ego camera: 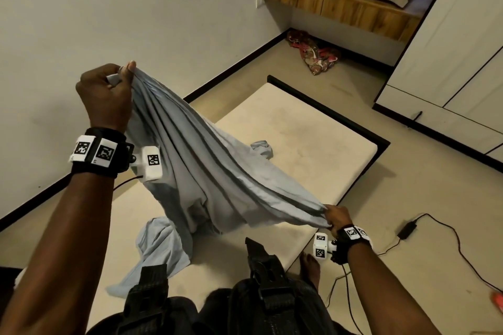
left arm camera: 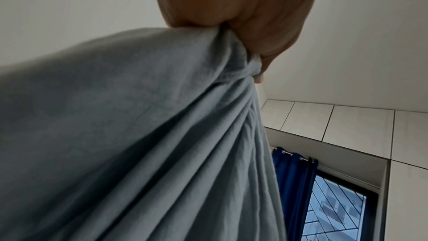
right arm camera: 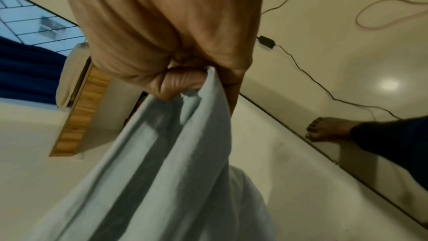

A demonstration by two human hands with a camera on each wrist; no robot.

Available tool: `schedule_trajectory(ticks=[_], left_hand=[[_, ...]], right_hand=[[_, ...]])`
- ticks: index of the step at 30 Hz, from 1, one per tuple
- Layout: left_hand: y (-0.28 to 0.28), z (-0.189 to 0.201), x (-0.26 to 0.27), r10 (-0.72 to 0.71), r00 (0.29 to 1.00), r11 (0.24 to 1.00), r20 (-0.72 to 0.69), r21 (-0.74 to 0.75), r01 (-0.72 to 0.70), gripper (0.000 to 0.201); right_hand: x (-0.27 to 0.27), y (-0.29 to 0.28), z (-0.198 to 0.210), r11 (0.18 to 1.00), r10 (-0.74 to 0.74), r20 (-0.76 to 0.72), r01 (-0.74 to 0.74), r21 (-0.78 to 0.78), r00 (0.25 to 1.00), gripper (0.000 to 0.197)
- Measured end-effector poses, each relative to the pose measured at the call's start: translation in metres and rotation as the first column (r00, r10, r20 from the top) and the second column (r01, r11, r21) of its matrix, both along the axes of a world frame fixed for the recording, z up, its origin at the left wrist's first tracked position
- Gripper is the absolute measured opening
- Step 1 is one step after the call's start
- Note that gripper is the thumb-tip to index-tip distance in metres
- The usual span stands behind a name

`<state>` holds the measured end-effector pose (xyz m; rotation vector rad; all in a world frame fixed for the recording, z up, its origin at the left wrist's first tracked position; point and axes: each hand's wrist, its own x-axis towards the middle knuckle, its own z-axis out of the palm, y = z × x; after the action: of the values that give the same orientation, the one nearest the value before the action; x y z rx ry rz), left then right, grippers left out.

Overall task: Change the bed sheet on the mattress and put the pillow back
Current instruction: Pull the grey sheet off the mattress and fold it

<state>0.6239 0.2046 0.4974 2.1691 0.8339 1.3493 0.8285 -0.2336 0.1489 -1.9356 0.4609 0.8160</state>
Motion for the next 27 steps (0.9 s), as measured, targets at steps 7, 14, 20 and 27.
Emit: schedule_trajectory(ticks=[7,14,20,27], left_hand=[[-0.003,-0.002,0.008,-0.027,1.000,0.999,-0.004,0.016,0.027,0.060],[-0.015,-0.013,0.017,-0.079,0.996,0.997,-0.037,0.011,0.079,0.057],[-0.012,-0.012,0.018,-0.075,0.996,0.997,-0.048,0.006,0.076,0.061],[-0.020,-0.013,0.024,-0.081,0.996,0.997,-0.030,0.005,0.082,0.056]], right_hand=[[-0.004,-0.037,-0.027,0.977,-0.021,0.044,0.030,-0.212,0.999,0.027],[-0.018,-0.046,-0.016,0.980,-0.081,-0.076,0.066,-0.187,0.994,0.020],[-0.009,-0.056,-0.011,0.916,-0.313,-0.141,0.338,0.214,0.939,0.006],[-0.001,-0.059,-0.024,0.996,0.077,0.075,-0.073,-0.053,0.994,0.038]])
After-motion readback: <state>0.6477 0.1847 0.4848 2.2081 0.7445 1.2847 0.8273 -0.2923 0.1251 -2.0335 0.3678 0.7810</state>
